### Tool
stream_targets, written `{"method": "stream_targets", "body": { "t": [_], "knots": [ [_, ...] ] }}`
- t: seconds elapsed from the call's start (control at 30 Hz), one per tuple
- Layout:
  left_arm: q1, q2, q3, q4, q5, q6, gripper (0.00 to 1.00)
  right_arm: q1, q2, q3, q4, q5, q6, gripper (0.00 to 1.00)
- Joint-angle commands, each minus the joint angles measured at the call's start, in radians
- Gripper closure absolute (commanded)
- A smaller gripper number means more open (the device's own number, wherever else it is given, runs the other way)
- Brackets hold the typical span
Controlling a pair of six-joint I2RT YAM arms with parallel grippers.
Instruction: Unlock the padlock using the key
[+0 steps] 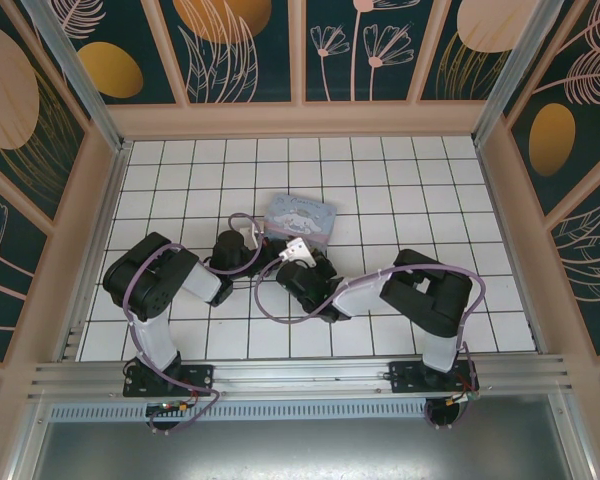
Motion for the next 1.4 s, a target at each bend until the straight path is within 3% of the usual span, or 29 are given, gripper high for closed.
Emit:
{"method": "stream_targets", "body": {
  "t": [0.0, 0.2, 0.47, 0.57, 0.97, 1.07, 1.13, 1.37],
  "knots": [
    [-0.025, -0.014, -0.022, 0.034, 0.127, 0.003, 1.00, -0.018, 0.006, 0.082, 0.051, -0.083, 0.001, 1.00],
    [-0.024, -0.005, -0.025, 0.035, 0.116, 0.002, 1.00, -0.038, -0.053, 0.087, 0.005, -0.221, 0.060, 1.00],
    [-0.023, 0.016, -0.015, 0.030, 0.111, 0.006, 1.00, -0.169, -0.206, 0.003, 0.001, -0.634, 0.226, 1.00],
    [-0.024, 0.017, -0.017, 0.030, 0.108, 0.007, 1.00, -0.206, -0.239, -0.026, 0.022, -0.712, 0.269, 1.00],
    [-0.020, 0.017, -0.014, 0.022, 0.104, 0.005, 1.00, -0.284, -0.302, -0.126, 0.091, -0.841, 0.365, 1.00],
    [-0.017, 0.016, -0.015, 0.021, 0.102, 0.004, 1.00, -0.290, -0.314, -0.148, 0.096, -0.849, 0.384, 0.82],
    [-0.017, 0.015, -0.014, 0.020, 0.101, 0.002, 1.00, -0.293, -0.328, -0.166, 0.097, -0.851, 0.395, 0.75],
    [-0.015, 0.014, -0.012, 0.017, 0.103, 0.003, 1.00, -0.303, -0.413, -0.238, 0.118, -0.832, 0.446, 0.66]
  ]
}}
